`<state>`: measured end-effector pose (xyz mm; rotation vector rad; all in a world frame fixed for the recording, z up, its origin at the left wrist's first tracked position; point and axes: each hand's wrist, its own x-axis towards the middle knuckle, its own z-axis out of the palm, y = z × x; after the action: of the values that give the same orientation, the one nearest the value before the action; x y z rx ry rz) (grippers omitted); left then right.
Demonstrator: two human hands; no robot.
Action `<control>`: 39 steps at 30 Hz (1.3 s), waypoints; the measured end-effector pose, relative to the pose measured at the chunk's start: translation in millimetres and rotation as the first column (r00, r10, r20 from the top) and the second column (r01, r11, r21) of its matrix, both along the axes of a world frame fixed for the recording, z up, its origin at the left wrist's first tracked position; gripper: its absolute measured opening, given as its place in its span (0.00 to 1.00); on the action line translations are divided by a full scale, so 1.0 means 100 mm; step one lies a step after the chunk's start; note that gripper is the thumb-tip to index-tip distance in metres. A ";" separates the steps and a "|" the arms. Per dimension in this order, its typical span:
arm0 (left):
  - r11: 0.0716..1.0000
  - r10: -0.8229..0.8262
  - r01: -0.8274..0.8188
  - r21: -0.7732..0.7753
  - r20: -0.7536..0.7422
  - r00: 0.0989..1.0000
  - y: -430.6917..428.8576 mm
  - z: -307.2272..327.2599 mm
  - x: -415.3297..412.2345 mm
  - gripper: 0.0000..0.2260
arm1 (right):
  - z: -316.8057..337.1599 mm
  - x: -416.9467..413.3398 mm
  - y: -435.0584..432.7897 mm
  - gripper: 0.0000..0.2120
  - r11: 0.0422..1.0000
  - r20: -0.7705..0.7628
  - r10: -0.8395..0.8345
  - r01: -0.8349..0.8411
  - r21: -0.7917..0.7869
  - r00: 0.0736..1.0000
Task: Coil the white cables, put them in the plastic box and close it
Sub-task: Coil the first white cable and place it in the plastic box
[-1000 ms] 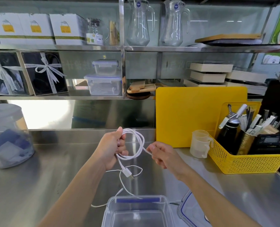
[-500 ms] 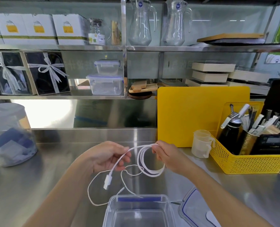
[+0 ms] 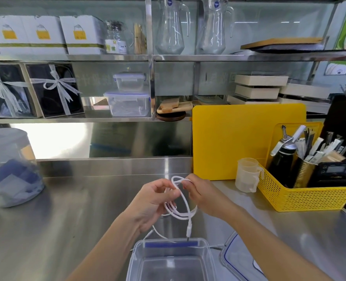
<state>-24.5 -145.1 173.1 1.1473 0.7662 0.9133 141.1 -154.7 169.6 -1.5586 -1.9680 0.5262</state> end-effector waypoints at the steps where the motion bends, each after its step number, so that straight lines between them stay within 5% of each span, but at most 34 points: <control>1: 0.998 0.033 -0.030 0.049 -0.072 0.997 -0.02 0.02 0.03 0.05 | 0.00 0.00 0.00 0.10 1.000 -0.015 0.004 -0.004 0.003 1.000; 6: 0.917 0.348 -0.177 0.358 -0.498 0.794 -0.03 -0.03 0.21 0.15 | 0.01 -0.04 -0.06 0.11 1.000 0.038 -0.003 0.003 0.007 0.999; 11: 0.782 0.587 -0.274 0.560 -0.513 0.626 -0.03 -0.22 0.28 0.10 | -0.07 -0.13 -0.11 0.16 0.994 0.233 -0.012 -0.012 0.104 0.972; 14: 0.716 0.666 -0.347 0.605 -0.444 0.599 -0.07 -0.24 0.34 0.11 | -0.09 -0.14 -0.10 0.23 0.955 0.350 -0.014 -0.090 0.281 0.937; 17: 0.732 0.666 -0.424 0.533 -0.430 0.609 -0.07 -0.26 0.37 0.14 | -0.14 -0.14 -0.06 0.34 0.923 0.299 0.025 -0.138 0.361 0.954; 22: 0.829 0.559 -0.542 0.141 -0.243 0.793 -0.06 -0.16 0.40 0.11 | -0.12 -0.16 -0.04 0.19 0.902 0.185 0.049 -0.123 0.414 0.982; 25: 0.890 0.446 -0.455 -0.031 -0.147 0.883 -0.04 -0.15 0.36 0.15 | -0.14 -0.12 -0.02 0.20 0.820 0.287 -0.027 -0.142 0.554 0.958; 29: 0.942 0.309 -0.295 -0.162 0.066 0.949 -0.08 -0.12 0.22 0.15 | -0.27 -0.08 0.03 0.04 0.790 0.350 -0.029 -0.192 0.581 0.936; 31: 0.955 0.180 -0.084 -0.285 0.332 0.926 -0.08 -0.07 0.10 0.11 | -0.32 0.01 0.04 0.04 0.804 0.320 -0.007 -0.185 0.565 0.947; 33: 0.934 0.178 -0.007 -0.358 0.448 0.876 -0.07 -0.07 0.04 0.08 | -0.36 0.05 0.04 0.04 0.787 0.328 0.002 -0.204 0.583 0.945; 36: 0.879 0.323 -0.143 -0.455 0.346 0.881 0.01 -0.17 0.05 0.09 | -0.35 0.02 0.04 0.03 0.737 0.341 0.076 -0.283 0.613 0.937; 39: 0.889 0.112 -0.082 -0.450 0.040 0.993 0.08 -0.22 -0.04 0.11 | -0.40 0.05 0.02 0.07 0.694 0.382 0.125 -0.355 0.626 0.916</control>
<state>-28.3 -136.6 151.3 0.6736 0.9296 0.7970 146.6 -153.2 129.1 -0.9336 -2.2513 -0.3819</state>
